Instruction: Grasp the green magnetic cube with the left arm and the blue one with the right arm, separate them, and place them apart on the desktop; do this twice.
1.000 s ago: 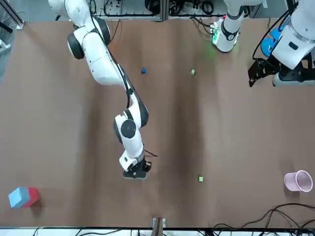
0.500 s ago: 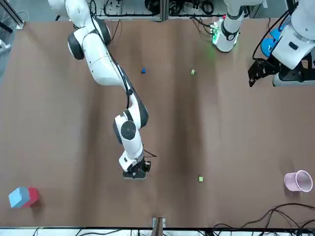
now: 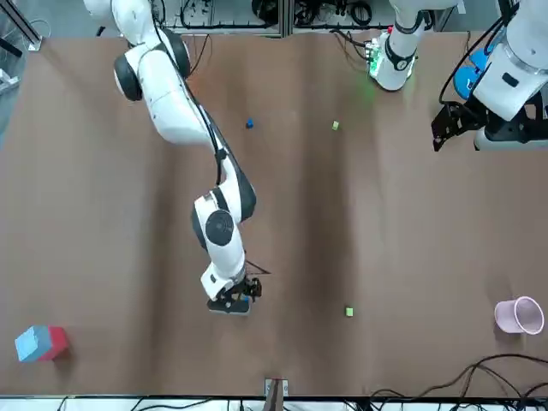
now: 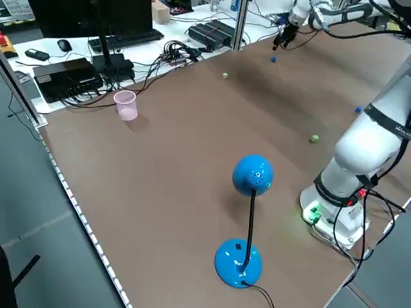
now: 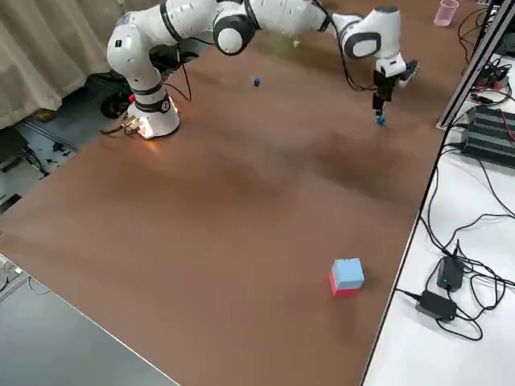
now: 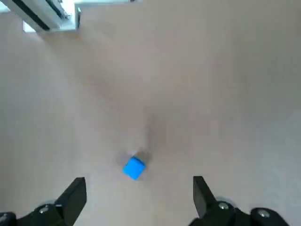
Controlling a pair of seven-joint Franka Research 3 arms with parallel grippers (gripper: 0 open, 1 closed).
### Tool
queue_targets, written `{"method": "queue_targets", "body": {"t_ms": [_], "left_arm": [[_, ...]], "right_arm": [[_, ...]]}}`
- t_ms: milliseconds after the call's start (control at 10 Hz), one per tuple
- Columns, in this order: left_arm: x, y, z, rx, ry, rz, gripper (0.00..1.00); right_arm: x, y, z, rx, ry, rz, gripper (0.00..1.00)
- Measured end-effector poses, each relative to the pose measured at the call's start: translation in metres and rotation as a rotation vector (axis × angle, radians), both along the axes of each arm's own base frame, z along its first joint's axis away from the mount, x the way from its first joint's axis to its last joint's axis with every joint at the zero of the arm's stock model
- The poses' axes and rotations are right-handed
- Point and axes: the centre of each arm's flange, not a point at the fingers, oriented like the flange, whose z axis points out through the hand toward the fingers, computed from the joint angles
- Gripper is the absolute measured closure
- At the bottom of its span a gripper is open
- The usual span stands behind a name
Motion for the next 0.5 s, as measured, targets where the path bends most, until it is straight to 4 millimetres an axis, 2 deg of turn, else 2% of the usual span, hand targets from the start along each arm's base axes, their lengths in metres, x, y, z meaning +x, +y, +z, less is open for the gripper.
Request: {"method": "queue_targets", "body": {"t_ms": [200, 300, 500], "left_arm": [[0.0, 0.0, 0.0, 0.0, 0.0, 0.0, 0.0], [0.0, 0.0, 0.0, 0.0, -0.001, 0.0, 0.0], [0.0, 0.0, 0.0, 0.0, -0.001, 0.0, 0.0]], "right_arm": [[-0.006, -0.021, 0.086, -0.008, 0.062, -0.002, 0.0], [-0.008, -0.043, 0.125, -0.004, 0.095, 0.013, 0.0], [-0.014, -0.109, 0.199, 0.007, 0.139, 0.017, 0.0]]}}
